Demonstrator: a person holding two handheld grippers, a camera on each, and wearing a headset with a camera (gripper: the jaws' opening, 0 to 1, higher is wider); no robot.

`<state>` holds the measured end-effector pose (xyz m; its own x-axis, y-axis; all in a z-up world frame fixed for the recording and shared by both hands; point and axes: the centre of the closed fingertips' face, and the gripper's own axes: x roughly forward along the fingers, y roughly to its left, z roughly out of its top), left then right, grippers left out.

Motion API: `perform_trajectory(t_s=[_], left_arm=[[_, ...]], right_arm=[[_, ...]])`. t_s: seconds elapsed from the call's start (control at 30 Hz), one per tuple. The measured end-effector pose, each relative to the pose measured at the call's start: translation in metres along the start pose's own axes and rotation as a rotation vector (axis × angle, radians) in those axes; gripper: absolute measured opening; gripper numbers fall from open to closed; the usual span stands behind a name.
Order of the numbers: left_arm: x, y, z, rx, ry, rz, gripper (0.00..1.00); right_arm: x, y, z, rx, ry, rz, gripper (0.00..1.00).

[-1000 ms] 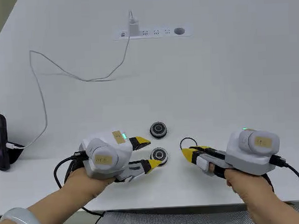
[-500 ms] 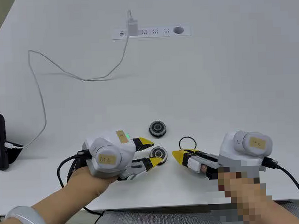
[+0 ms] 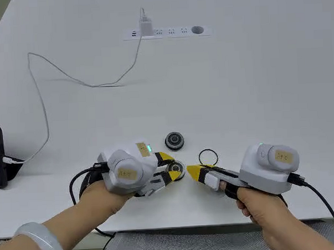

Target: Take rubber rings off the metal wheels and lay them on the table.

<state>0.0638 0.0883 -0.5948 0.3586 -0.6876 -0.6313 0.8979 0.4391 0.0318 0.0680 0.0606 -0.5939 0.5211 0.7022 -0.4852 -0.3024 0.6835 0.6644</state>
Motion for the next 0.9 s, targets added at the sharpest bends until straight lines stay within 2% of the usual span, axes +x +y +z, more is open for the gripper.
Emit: perform_trajectory(t_s=[0.4,0.9], left_arm=[[0.0042,-0.0012,-0.0042,0.027,0.031,-0.010,0.15],[0.0043,-0.0021,-0.0037,0.025,0.036,-0.019,0.14]], right_arm=[[-0.0005,-0.0010,-0.0013,0.006,0.000,0.000,0.13],[0.0028,0.0028,-0.0046,0.023,0.005,0.015,0.13]])
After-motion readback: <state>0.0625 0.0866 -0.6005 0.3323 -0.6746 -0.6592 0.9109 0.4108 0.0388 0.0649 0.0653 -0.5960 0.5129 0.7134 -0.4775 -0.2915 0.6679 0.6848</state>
